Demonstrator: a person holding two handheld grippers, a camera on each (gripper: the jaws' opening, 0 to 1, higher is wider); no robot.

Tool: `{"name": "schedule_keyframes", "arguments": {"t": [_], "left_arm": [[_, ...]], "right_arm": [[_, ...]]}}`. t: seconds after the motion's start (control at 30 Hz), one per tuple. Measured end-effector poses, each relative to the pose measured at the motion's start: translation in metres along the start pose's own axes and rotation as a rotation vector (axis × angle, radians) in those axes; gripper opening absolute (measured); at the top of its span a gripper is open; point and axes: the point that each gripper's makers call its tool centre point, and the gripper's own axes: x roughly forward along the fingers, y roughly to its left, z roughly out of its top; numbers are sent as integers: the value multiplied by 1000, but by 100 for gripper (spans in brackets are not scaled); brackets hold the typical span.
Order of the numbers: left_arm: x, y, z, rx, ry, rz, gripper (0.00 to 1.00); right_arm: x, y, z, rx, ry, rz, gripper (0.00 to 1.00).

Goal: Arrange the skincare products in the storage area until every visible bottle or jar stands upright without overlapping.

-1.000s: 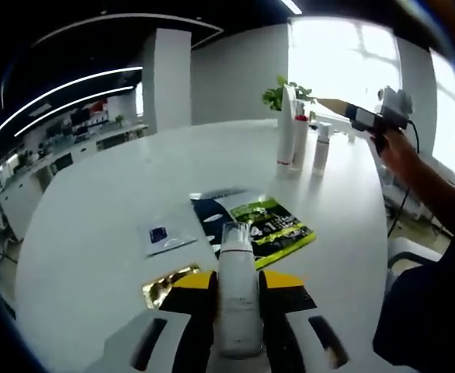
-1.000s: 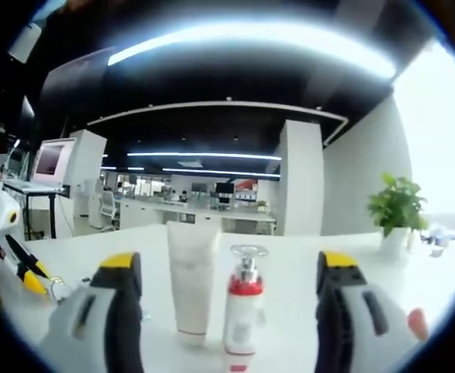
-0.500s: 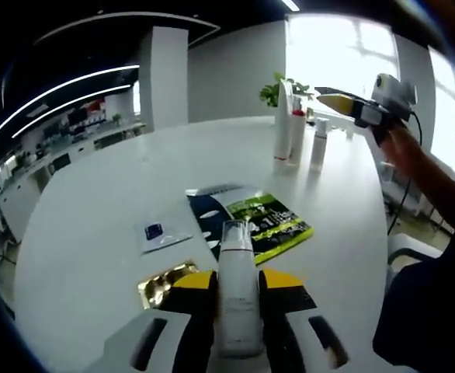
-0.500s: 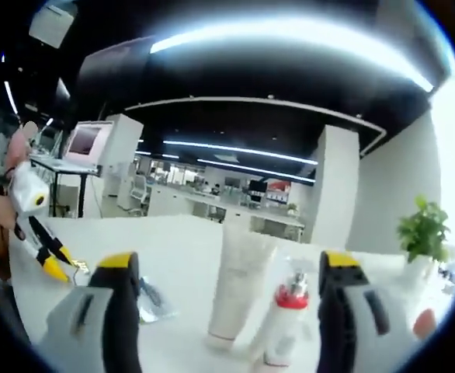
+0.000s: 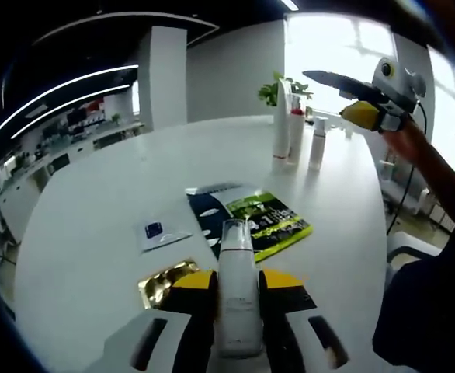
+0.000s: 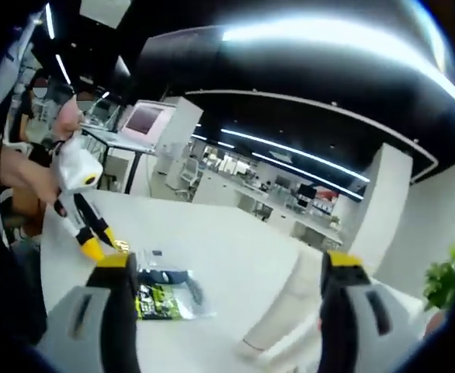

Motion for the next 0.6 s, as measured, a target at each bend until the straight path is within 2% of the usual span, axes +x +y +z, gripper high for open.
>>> {"name": "schedule_keyframes", "arguments": {"t": [0.43,0.47,0.6], "left_arm": [[-1,-1,-3,3,4,0,21],[-1,-1,-3,3,4,0,21],[-1,-2,-4,10,8,0,21]], "right_arm": [[16,39,-7,-98,78,166,99],[18,47,-9,-103,91,206,99],[21,64,-13,-154,125,289,99]]}}
